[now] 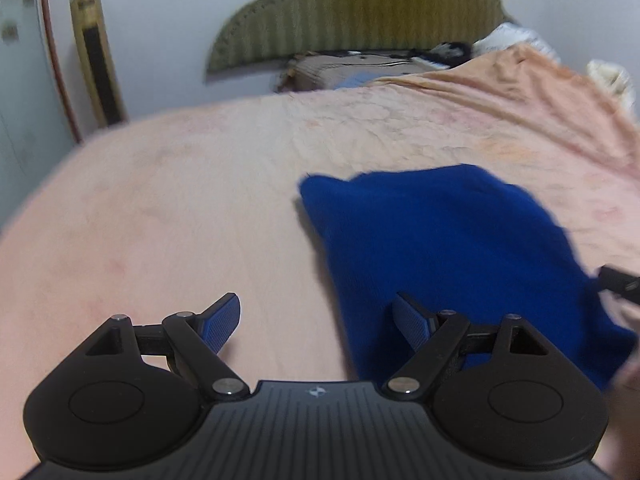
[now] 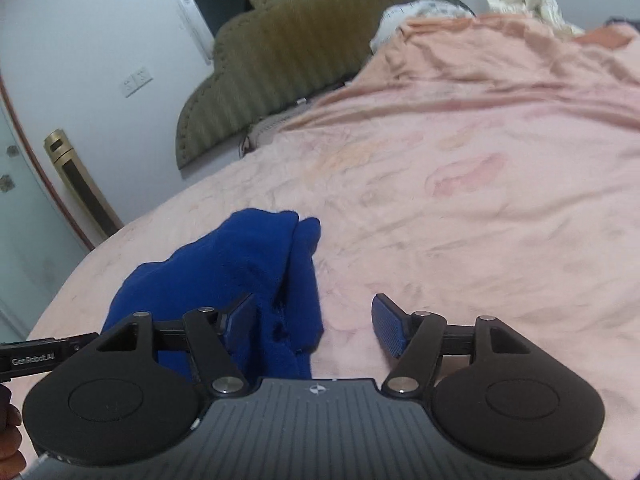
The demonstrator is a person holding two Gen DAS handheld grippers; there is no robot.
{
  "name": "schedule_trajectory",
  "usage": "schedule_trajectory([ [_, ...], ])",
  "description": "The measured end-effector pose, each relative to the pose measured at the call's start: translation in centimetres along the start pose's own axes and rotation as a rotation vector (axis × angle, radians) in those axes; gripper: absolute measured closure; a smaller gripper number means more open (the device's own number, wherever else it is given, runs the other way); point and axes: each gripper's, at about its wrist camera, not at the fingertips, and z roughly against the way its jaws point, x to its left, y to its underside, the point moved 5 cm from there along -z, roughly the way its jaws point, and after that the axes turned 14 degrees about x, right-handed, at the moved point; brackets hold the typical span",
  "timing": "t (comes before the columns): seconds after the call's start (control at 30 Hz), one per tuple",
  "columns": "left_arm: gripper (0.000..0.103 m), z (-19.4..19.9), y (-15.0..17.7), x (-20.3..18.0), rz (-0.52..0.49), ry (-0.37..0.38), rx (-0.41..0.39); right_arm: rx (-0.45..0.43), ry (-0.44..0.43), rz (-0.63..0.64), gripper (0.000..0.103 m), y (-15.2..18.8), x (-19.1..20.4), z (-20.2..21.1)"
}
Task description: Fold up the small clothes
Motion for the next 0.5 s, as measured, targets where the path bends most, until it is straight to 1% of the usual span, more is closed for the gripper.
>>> schedule_trajectory([
  [0.03,0.019,0.1,0.6,0.3,0.011,0.052,0.015,0.014,-0.022,0.008,0.032,0.2,-0.1,0.3],
  [0.07,0.019,0.1,1.2,0.6,0.021,0.104,0.032,0.048,-0.066,0.006,0.032,0.5,-0.3,0.2],
  [0.13,0.019,0.0,2.3,0.9,0.032,0.215,0.06,0.144,-0.185,-0.026,0.032,1.4,-0.5,-0.1],
  [0.17,0.019,-0.1,2.8,0.9,0.042,0.263,0.071,0.177,-0.235,-0.039,0.031,1.8,-0.6,-0.4],
  [0.27,0.019,-1.1,3.8,1.1,0.088,0.363,0.105,0.233,-0.322,-0.013,0.031,2.3,-0.6,-0.5],
  [0.3,0.02,-1.7,4.0,1.1,0.112,0.406,0.121,0.247,-0.345,-0.009,0.033,2.2,-0.5,-0.7],
  [0.33,0.02,-2.0,4.0,1.0,0.128,0.434,0.117,0.26,-0.371,-0.01,0.034,2.1,-0.4,-0.7],
  [0.37,0.02,-2.0,4.0,0.9,0.128,0.439,0.095,0.271,-0.401,-0.012,0.034,2.1,-0.3,-0.8],
  [0.4,0.02,-2.3,3.8,0.6,0.119,0.454,0.096,0.283,-0.425,-0.017,0.035,2.0,-0.2,-1.0],
  [0.43,0.021,-2.5,3.6,0.3,0.114,0.474,0.092,0.289,-0.447,-0.025,0.038,1.9,-0.1,-1.2],
  [0.47,0.024,-2.6,3.5,0.0,0.113,0.491,0.089,0.293,-0.463,-0.032,0.04,1.7,0.2,-1.7],
  [0.5,0.036,-2.9,3.4,-0.3,0.113,0.509,0.093,0.297,-0.471,-0.037,0.045,1.6,0.3,-1.8],
])
